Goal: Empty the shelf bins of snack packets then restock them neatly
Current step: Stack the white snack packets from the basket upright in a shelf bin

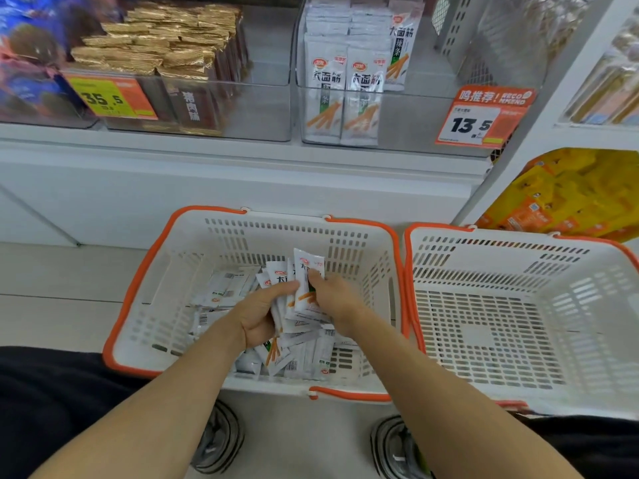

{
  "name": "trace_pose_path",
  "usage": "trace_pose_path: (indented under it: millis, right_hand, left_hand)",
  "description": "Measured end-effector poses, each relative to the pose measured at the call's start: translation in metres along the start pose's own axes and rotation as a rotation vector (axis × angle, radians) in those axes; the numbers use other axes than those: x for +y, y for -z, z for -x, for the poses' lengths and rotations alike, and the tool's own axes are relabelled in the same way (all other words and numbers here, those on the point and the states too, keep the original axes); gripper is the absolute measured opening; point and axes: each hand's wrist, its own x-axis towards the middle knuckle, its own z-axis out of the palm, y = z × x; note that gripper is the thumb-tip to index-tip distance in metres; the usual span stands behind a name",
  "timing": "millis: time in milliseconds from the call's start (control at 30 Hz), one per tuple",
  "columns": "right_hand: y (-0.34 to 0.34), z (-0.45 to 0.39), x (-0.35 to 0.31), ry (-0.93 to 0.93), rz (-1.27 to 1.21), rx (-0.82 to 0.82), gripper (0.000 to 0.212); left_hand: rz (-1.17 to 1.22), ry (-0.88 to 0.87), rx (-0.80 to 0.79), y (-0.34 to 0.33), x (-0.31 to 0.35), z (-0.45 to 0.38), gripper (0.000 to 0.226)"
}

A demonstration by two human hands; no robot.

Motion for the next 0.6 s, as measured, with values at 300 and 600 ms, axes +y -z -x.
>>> trace_pose_path:
  millis: [300, 600]
  right_hand:
    - [0.005, -0.01, 0.003, 0.01, -0.158, -0.175, 0.021]
    - [0.011, -0.008, -0.012, -0.011, -0.096, -0.403, 0.046]
  left_hand:
    - [-0.318, -0.101, 0.265, -0.018, 0.007, -0.021, 0.049]
    - [-0.501, -0.239, 0.298, -0.021, 0.007, -0.031, 0.081]
